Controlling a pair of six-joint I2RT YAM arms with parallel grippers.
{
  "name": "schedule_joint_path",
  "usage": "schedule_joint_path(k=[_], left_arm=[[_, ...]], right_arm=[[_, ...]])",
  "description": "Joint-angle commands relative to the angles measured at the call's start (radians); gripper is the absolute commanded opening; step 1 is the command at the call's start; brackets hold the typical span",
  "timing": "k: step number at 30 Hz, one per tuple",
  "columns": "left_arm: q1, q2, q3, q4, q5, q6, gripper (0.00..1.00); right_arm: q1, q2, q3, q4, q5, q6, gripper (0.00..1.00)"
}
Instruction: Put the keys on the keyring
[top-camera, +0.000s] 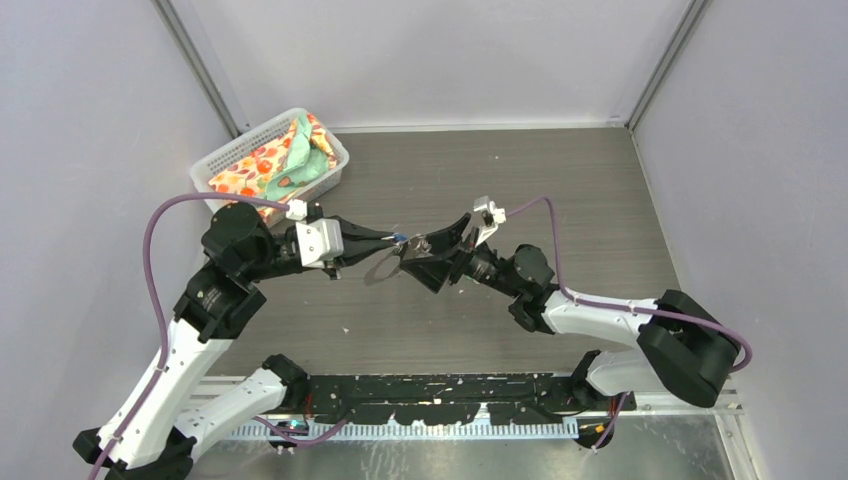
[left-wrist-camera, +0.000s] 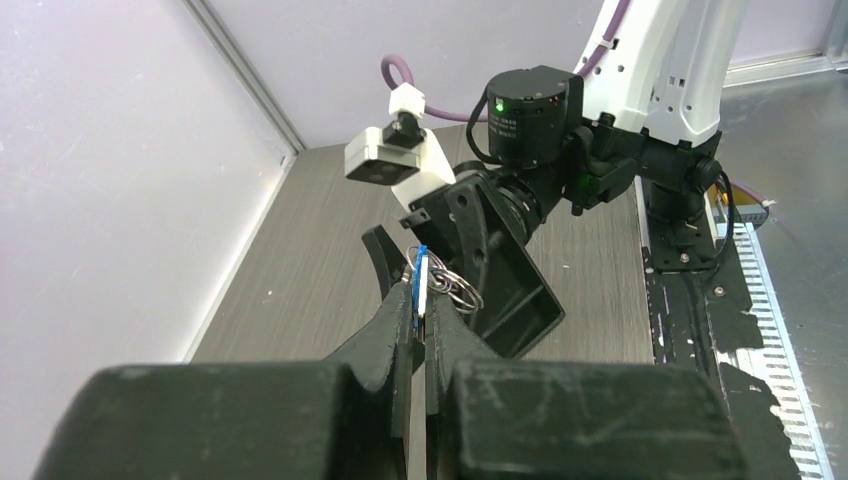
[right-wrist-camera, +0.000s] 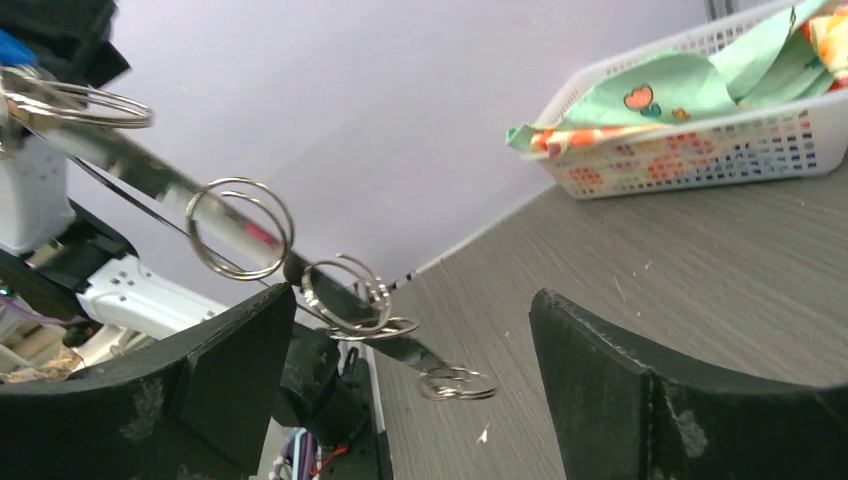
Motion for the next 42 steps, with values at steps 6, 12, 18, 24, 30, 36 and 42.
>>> schedule_joint_path(k=[6, 12, 18, 24, 30, 36, 42], left_arm=[[0.001, -0.020, 0.017, 0.087, -0.026, 0.015, 0.00], [0.000, -0.023, -0.015, 0.117, -0.140, 0.105, 0.01], [0.000, 0.007, -0.036, 0.092, -0.238, 0.193, 0.39], [-0.001, -0.030, -0.057, -0.012, -0.249, 0.313, 0.98], [0.000, -0.129, -0.122, -0.008, -0.326, 0.472, 1.00], [-0.001, -0.218, -0.185, -0.153, -0.111, 0.638, 1.00], [0.000, -0.299, -0.393, -0.184, 0.114, 1.063, 1.00]], right_arm=[[-0.027, 0.013, 0.112, 0.221, -0.216, 0.210, 0.67], [-0.033, -0.076, 0.067, 0.190, -0.284, 0.309, 0.20], [-0.033, -0.287, 0.075, -0.202, -0.191, 0.236, 0.01], [-0.033, -0.412, 0.310, -0.918, 0.045, 0.117, 0.01], [-0.033, -0.410, 0.523, -1.260, 0.188, 0.094, 0.01], [-0.033, -0.343, 0.674, -1.436, 0.339, 0.208, 0.01], [-0.033, -0.234, 0.765, -1.464, 0.352, 0.333, 0.01]])
